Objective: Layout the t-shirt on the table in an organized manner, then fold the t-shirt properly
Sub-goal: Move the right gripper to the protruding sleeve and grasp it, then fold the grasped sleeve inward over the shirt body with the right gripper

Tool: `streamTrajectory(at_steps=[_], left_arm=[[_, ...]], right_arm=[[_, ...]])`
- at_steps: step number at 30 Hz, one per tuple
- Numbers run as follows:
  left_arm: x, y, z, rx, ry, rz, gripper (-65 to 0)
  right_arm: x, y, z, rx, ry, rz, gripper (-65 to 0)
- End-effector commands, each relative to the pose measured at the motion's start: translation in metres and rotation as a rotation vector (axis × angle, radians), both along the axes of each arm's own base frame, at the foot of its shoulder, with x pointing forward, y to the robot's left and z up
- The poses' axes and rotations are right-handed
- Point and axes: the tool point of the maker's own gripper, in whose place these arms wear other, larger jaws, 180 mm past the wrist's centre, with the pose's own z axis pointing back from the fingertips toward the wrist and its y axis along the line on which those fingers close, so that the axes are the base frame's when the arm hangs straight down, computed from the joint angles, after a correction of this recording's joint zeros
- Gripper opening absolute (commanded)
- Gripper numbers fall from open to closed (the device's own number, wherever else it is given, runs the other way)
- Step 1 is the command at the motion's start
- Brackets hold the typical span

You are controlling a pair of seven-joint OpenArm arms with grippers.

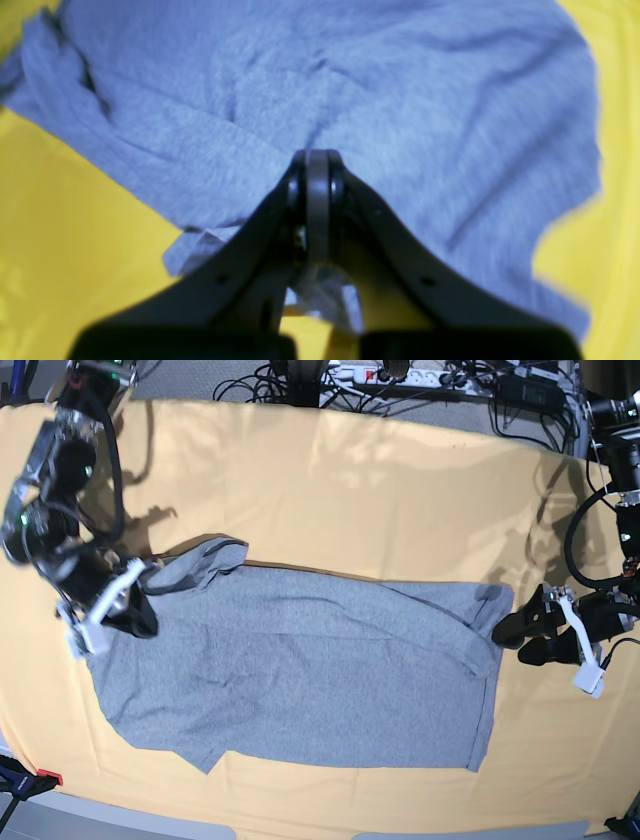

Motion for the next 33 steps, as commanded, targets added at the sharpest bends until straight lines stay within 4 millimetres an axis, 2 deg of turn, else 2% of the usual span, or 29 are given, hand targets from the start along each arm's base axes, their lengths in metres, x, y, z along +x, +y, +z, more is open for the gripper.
streamTrajectory(at_steps=[1, 4, 10, 18, 22, 25, 31, 33], left_arm=[[0.007, 0.003, 0.022, -0.014, -0.064, 0.001, -15.6], [0.006, 0.004, 0.022, -0.013, -0.062, 0.001, -15.6], [0.006, 0.003, 0.022, -0.012, -0.061, 0.000, -15.6], [0.006, 0.003, 0.022, -0.012, -0.061, 0.000, -15.6], [0.006, 0.003, 0.022, -0.012, -0.061, 0.000, -15.6], [0.006, 0.003, 0.022, -0.012, -0.061, 0.000, -15.6], [0.006, 0.003, 0.022, -0.013, -0.061, 0.000, -15.6], [0.006, 0.003, 0.022, -0.014, -0.062, 0.000, -15.6]], right_arm=[[0.015, 0.001, 0.024, 0.001, -0.078, 0.022, -65.0], [0.038, 0.005, 0.026, -0.031, -0.072, 0.051, -65.0], [0.079, -0.005, 0.031, -0.001, -0.068, 0.028, -65.0], [0.123, -0.023, 0.015, 0.071, -0.014, -0.046, -65.0], [0.136, -0.024, 0.013, 0.119, 0.000, -0.060, -65.0], [0.145, -0.030, 0.017, 0.080, -0.017, -0.076, -65.0], [0.161, -0.070, 0.022, -0.003, -0.023, -0.302, -65.0], [0.163, -0.079, 0.023, -0.015, -0.034, -0.348, -65.0]])
